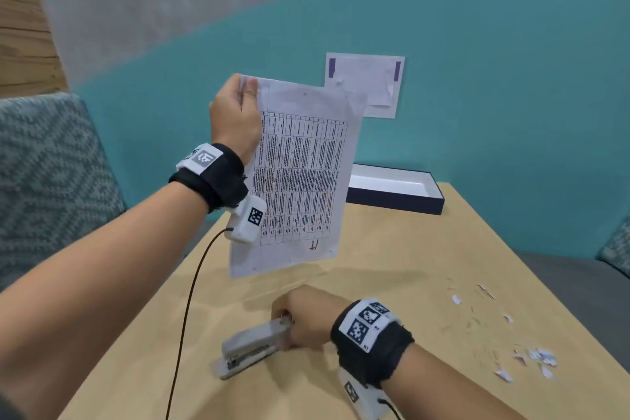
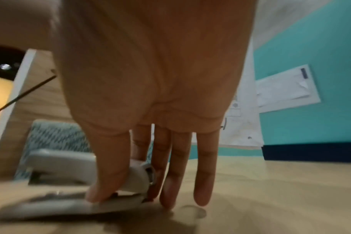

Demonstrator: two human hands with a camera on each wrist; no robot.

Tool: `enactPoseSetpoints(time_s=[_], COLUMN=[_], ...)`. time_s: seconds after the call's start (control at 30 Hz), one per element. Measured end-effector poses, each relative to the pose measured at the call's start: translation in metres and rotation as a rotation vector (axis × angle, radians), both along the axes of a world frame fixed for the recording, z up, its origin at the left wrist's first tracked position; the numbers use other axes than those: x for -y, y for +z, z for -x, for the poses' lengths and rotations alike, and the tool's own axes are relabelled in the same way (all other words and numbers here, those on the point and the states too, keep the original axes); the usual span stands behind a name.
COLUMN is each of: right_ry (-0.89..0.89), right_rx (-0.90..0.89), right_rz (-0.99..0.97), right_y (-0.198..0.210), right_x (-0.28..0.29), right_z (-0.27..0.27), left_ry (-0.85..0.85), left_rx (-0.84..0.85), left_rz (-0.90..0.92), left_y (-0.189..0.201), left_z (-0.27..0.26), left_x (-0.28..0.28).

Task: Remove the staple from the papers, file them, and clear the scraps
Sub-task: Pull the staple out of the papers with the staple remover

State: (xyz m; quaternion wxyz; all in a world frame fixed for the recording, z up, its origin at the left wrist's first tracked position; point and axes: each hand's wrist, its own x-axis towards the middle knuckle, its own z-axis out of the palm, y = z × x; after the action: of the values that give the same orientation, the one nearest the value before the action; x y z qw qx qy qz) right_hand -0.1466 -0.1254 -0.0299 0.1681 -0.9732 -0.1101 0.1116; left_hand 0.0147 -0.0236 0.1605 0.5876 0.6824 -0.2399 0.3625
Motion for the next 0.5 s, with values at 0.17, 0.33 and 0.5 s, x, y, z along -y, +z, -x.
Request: enactPoseSetpoints(time_s=[0.17,0.33,0.5], right_ry=[-0.154,-0.295,-0.439], right_rx=[0.004,0.105,0.344], right_rz=[-0.569,-1.275,-1.747], right_y=[0.029,0.07,0.104], right_x=[0.03,0.067,0.091], right_z=[0.0,0.003,0.005], left_ry=[0.001,-0.055,-0.069], left_rx=[-0.011,-0.016,0.002], left_rz=[-0.018,-0.009,-0.053], left_y=[-0.004,-0.007,-0.009], left_z=[-0.001,0.007,0.019], left_x=[-0.004,0.007,0.021])
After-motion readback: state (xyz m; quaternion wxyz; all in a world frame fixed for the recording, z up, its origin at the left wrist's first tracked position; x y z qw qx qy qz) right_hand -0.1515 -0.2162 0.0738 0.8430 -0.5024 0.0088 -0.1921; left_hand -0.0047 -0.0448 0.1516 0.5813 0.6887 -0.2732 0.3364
